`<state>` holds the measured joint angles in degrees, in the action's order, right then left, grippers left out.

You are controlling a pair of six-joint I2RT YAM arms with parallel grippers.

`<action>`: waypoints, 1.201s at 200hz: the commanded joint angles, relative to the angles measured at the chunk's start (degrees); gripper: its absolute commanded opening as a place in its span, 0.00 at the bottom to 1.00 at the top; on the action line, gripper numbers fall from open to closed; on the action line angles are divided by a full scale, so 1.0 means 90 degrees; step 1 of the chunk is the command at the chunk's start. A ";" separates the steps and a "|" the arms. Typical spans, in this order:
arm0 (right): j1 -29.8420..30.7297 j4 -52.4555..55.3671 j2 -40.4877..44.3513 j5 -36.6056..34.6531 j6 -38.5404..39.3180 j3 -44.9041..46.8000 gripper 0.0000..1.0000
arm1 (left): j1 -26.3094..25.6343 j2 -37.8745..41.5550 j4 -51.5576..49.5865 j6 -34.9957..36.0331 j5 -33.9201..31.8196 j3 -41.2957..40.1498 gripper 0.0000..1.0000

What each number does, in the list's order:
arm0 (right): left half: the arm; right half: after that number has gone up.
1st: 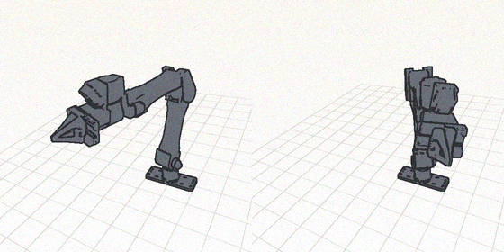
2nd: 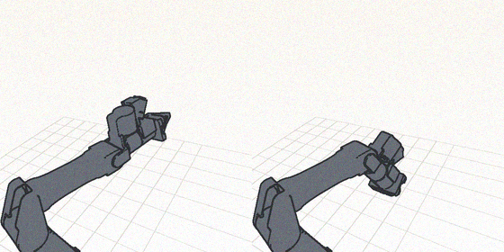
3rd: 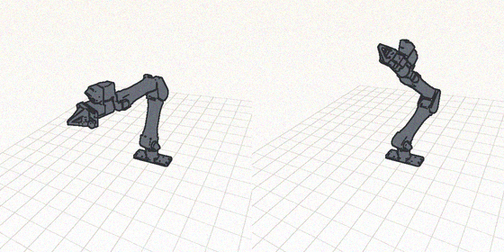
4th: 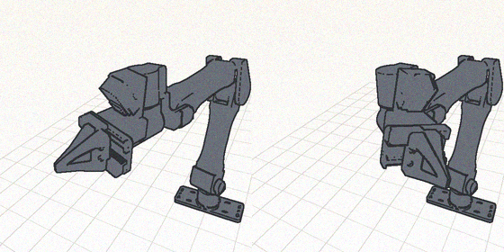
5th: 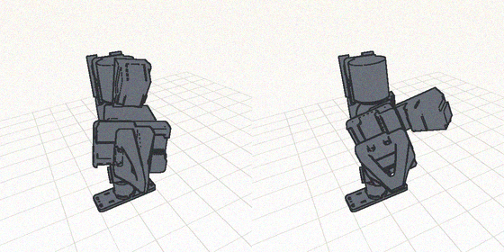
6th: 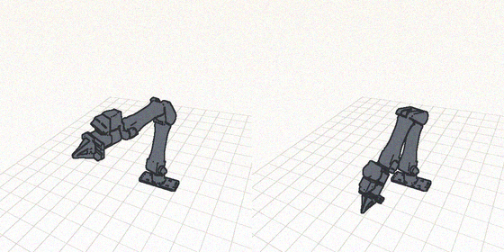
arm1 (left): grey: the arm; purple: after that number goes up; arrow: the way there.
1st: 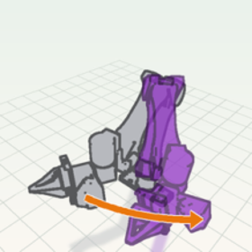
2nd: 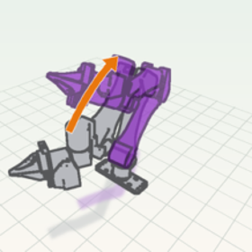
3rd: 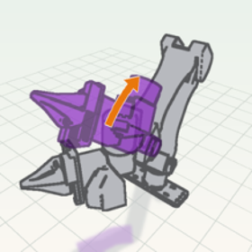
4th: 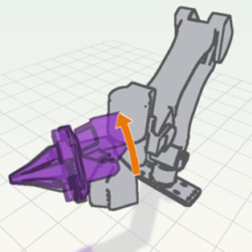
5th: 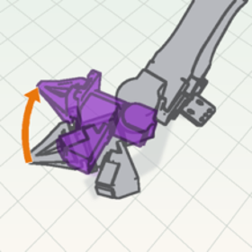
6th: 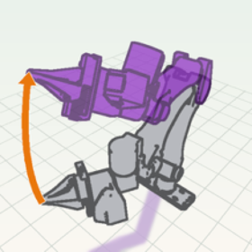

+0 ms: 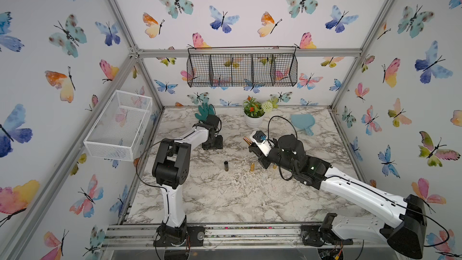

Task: Open the lipstick cap
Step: Place the cover at the center of the board, then place the lipstick at the center of the board.

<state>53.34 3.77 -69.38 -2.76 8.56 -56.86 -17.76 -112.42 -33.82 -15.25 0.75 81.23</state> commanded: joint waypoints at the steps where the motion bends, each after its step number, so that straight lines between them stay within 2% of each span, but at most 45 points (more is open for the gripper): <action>1: 0.0050 -0.0174 -0.0068 0.0004 -0.0118 0.0125 0.02 | 0.0033 0.1031 -0.0535 0.0040 0.0159 0.0317 0.64; 15: 0.0050 -0.0273 -0.0130 0.0042 -0.0139 0.0190 0.02 | 0.0138 0.1554 -0.0616 -0.0023 0.0762 0.0301 0.66; 34: 0.0050 -0.0408 -0.0259 0.0138 -0.0149 0.0224 0.02 | 0.0331 0.2226 -0.0685 -0.0084 0.2051 0.0260 0.71; 57: 0.0060 -0.0455 -0.0478 0.0294 -0.0160 0.0138 0.02 | 0.0377 0.2844 -0.0731 -0.0103 0.3439 0.0080 0.73; 88: 0.0059 -0.0626 -0.0729 0.0433 -0.0160 0.0098 0.02 | 0.0372 0.3522 -0.0758 -0.0058 0.4622 -0.0296 0.74; 117: 0.0069 -0.0741 -0.0974 0.0611 -0.0160 -0.0025 0.02 | 0.0358 0.3943 -0.0782 0.0008 0.4868 -0.0598 0.75; 166: 0.0079 -0.0860 -0.1431 0.0884 -0.0194 -0.0316 0.02 | 0.0304 0.4129 -0.0764 0.0267 0.5139 -0.0957 0.76; 215: 0.0137 -0.0946 -0.1604 0.0918 -0.0189 -0.0483 0.02 | 0.0268 0.4002 -0.0763 0.0317 0.5086 -0.0955 0.74; 240: 0.0157 -0.0966 -0.1727 0.0919 -0.0199 -0.0551 0.02 | 0.0146 0.3851 -0.0756 0.0366 0.5085 -0.0867 0.70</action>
<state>54.24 -3.09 -83.55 4.60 7.49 -59.75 -15.27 -76.99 -40.21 -13.39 45.01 72.23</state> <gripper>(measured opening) 0.212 0.718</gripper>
